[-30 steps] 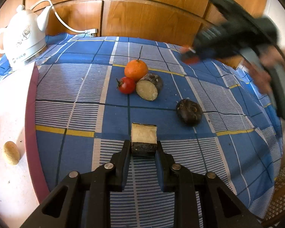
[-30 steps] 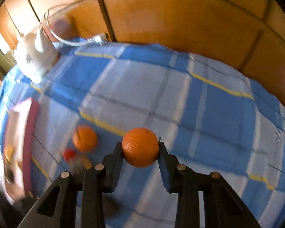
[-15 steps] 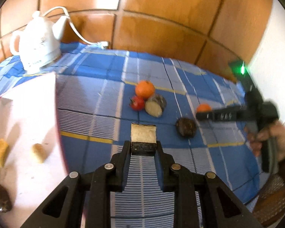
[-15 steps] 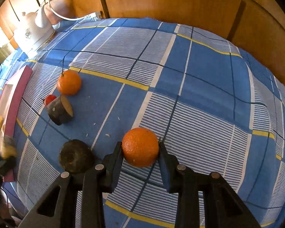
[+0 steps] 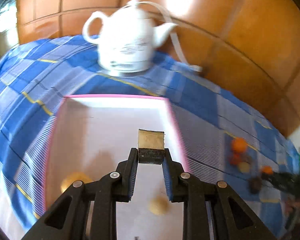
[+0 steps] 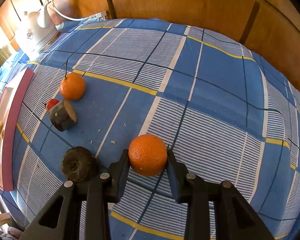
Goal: Organize fruits
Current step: 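Carry the log piece into the tray with the left tool while the right tool grasps a mandarin, then carry the mandarin with the right tool into the tray and release it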
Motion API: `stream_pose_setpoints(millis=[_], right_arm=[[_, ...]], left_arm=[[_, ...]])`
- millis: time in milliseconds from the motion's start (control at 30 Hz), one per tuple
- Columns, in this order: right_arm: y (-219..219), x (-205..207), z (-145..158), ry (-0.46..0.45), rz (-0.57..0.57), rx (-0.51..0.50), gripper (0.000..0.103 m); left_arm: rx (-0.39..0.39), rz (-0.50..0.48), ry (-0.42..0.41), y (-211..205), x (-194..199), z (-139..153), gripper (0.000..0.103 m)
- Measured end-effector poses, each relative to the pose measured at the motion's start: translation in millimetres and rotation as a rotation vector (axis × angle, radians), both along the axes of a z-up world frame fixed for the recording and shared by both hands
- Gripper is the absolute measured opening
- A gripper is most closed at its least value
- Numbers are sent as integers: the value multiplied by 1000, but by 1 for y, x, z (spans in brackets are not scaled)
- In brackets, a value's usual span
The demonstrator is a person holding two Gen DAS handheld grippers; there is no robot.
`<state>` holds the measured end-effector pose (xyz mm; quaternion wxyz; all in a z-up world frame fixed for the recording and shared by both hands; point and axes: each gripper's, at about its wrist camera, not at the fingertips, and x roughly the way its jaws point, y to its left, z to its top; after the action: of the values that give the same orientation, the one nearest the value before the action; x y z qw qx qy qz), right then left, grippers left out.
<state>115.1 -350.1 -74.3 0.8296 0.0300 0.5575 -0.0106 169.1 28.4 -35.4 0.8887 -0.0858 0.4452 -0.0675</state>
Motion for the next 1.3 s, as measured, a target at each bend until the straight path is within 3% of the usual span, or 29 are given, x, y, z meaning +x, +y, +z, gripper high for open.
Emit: stream_pose_setpoints(millis=[200, 267, 533, 933, 1300], right_arm=[[-3, 0, -1, 0, -3, 7, 35], [-3, 0, -1, 0, -3, 11, 35], [-3, 1, -1, 1, -2, 11, 35], [-1, 1, 0, 1, -3, -3, 35], [3, 0, 2, -4, -6, -18, 35]], left_arm=[[44, 80, 28, 30, 23, -17, 27], [47, 97, 26, 35, 24, -17, 39], [62, 156, -31, 34, -12, 2, 46], [107, 102, -155, 0, -82, 30, 63], [149, 61, -196, -13, -119, 37, 74]])
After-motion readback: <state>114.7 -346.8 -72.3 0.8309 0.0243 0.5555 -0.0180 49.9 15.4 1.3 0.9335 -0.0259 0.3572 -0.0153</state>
